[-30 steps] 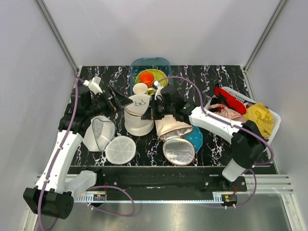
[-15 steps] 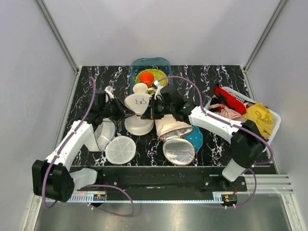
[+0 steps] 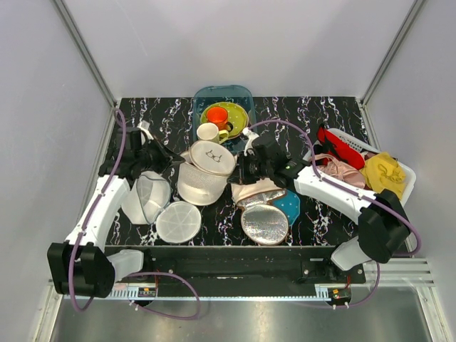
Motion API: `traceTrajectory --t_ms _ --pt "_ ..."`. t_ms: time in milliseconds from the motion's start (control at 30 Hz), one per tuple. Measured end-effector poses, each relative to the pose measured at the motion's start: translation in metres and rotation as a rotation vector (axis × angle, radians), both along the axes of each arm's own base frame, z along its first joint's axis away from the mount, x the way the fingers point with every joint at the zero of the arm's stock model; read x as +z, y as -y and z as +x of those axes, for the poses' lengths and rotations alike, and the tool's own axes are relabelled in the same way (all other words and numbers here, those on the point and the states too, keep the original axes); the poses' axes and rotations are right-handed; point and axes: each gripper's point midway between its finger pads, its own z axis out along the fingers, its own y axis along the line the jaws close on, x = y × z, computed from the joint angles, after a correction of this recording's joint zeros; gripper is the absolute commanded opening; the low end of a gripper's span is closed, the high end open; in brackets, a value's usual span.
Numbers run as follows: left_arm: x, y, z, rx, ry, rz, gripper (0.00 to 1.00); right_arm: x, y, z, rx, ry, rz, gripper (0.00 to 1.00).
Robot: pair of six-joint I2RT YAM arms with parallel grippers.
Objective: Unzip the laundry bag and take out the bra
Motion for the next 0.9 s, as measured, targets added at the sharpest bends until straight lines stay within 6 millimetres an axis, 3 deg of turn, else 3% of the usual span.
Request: traceTrajectory --t_ms 33,67,133,167,200,267,400,500,667,733,800,833,900 --pt "-0.001 0.001 0.000 -0.003 -0.004 -0.001 0.00 -0.002 0.001 -0.001 0.001 -0.006 -0.002 0.00" --pt "-0.003 0.002 0.000 -0.007 -0.011 -0.003 0.26 -0.003 0.001 -0.002 0.002 -0.015 0.000 0.00" --pt "-0.006 0.003 0.001 -0.018 -0.020 -0.007 0.61 -0.003 0.000 -0.003 0.004 -0.023 0.008 0.00" --pt "-0.006 0.005 0.001 -0.024 -0.024 -0.015 0.84 -0.001 -0.002 -0.004 0.006 -0.028 0.017 0.00" --pt "-0.005 0.006 0.002 -0.034 -0.020 -0.015 0.93 -0.001 -0.003 -0.005 0.008 -0.032 0.023 0.00" --pt "0.001 0.010 0.001 -0.051 -0.009 -0.010 0.99 0.001 -0.005 -0.004 0.010 -0.039 0.029 0.00" --pt "0.027 0.032 -0.009 -0.124 0.061 0.002 0.99 0.006 -0.015 0.000 0.025 -0.048 0.053 0.00" --pt "0.034 0.047 -0.027 -0.165 0.090 0.000 0.99 0.012 -0.024 0.005 0.035 -0.049 0.077 0.00" --pt "0.007 0.054 -0.044 -0.181 0.022 -0.011 0.96 0.017 -0.032 0.010 0.048 -0.050 0.106 0.00" --pt "-0.013 0.054 -0.047 -0.171 -0.032 -0.013 0.81 0.017 -0.034 0.009 0.052 -0.056 0.110 0.00" --pt "-0.027 0.054 -0.048 -0.161 -0.075 -0.018 0.59 0.017 -0.034 0.009 0.052 -0.057 0.109 0.00" --pt "-0.031 0.054 -0.048 -0.157 -0.090 -0.019 0.31 0.017 -0.034 0.009 0.052 -0.058 0.110 0.00" --pt "-0.036 0.056 -0.044 -0.154 -0.103 -0.021 0.08 0.017 -0.034 0.009 0.051 -0.057 0.108 0.00"
